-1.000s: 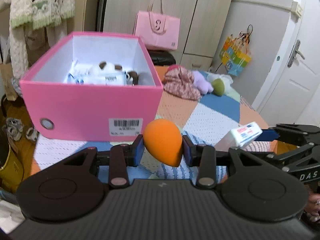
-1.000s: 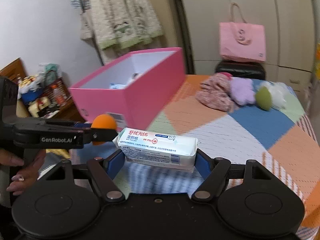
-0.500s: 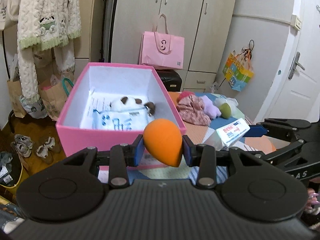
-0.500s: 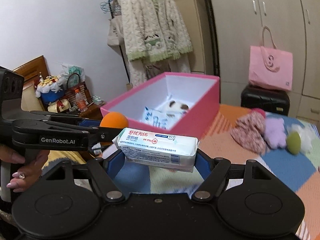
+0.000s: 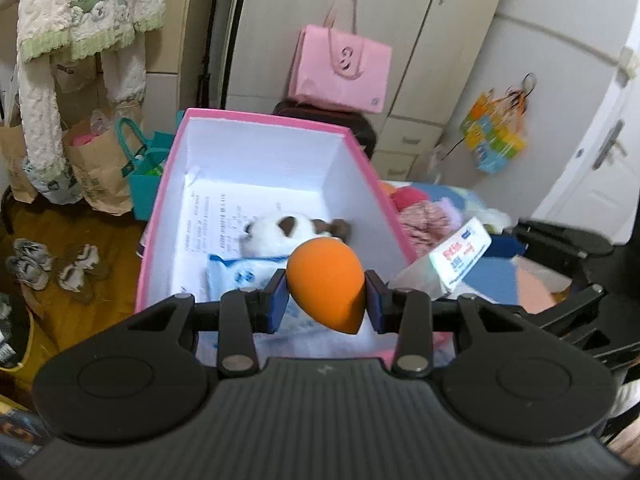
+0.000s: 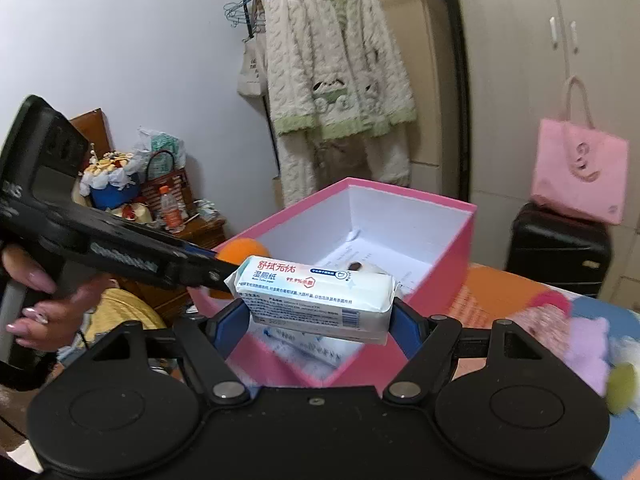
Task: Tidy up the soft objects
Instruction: 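Carry the orange sponge and the wipe pack with both grippers over the pink box, then open both grippers to drop the sponge and the wipe pack into the box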
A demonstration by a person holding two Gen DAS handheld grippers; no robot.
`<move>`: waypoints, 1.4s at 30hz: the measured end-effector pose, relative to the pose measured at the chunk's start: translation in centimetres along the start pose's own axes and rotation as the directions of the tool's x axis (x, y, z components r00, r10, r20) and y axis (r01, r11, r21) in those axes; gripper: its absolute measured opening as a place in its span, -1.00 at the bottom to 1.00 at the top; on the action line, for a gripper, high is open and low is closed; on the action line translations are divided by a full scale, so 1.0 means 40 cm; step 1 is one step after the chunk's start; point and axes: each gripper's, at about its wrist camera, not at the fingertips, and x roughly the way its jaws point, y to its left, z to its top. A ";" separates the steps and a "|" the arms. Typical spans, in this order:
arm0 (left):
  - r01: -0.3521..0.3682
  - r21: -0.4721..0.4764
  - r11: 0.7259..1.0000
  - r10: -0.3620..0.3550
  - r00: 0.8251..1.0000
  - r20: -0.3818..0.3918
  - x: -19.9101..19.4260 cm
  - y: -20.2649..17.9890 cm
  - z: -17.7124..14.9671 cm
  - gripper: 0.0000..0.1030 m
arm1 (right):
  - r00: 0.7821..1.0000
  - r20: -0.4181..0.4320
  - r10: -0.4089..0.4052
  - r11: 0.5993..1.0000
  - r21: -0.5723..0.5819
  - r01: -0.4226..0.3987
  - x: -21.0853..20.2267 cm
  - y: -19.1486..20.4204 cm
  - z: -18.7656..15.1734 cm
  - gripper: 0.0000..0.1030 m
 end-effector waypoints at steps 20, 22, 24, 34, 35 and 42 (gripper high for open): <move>-0.148 0.027 0.989 0.151 0.978 -0.144 0.187 0.101 0.123 -0.20 | 0.968 -0.200 -0.150 0.957 -0.276 0.091 0.308 -0.059 0.135 0.55; -0.151 0.036 0.988 0.154 0.977 -0.150 0.196 0.104 0.127 -0.17 | 0.965 -0.213 -0.153 0.957 -0.277 0.091 0.328 -0.065 0.138 0.58; -0.153 0.046 0.987 0.159 0.976 -0.149 0.198 0.101 0.126 -0.12 | 0.963 -0.227 -0.149 0.959 -0.272 0.084 0.346 -0.067 0.141 0.59; -0.151 0.071 0.986 0.158 0.981 -0.109 0.141 0.085 0.112 0.23 | 0.968 -0.197 -0.155 0.965 -0.241 0.106 0.297 -0.078 0.137 0.72; -0.149 0.071 0.986 0.157 0.982 -0.110 0.133 0.085 0.109 0.23 | 0.969 -0.191 -0.155 0.966 -0.234 0.109 0.287 -0.080 0.139 0.72; -0.143 0.092 0.985 0.154 0.981 -0.119 0.064 0.063 0.104 0.23 | 0.975 -0.178 -0.131 0.974 -0.205 0.093 0.203 -0.069 0.141 0.72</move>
